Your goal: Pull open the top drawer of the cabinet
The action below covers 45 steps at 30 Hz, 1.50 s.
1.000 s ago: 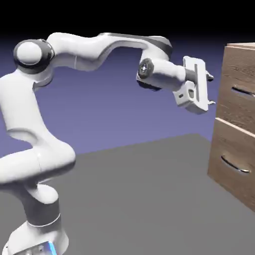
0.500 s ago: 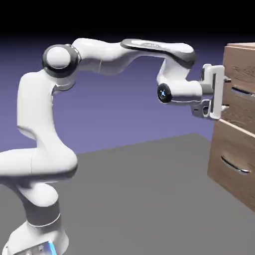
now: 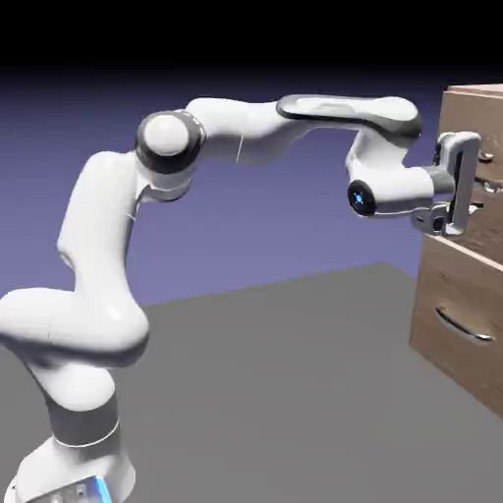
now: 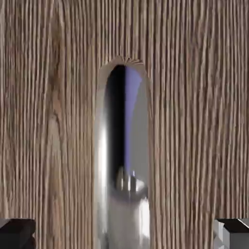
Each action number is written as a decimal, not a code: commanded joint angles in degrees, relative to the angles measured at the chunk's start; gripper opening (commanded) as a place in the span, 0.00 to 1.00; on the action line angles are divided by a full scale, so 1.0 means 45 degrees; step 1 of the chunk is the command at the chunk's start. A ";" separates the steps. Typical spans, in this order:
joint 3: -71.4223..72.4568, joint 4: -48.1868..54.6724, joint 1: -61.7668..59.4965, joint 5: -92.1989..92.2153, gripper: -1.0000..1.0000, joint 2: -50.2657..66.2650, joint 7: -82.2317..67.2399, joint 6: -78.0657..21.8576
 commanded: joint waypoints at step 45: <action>-1.6528 -0.8952 1.8965 0.1793 0.00 0.4124 -0.7057 -0.0598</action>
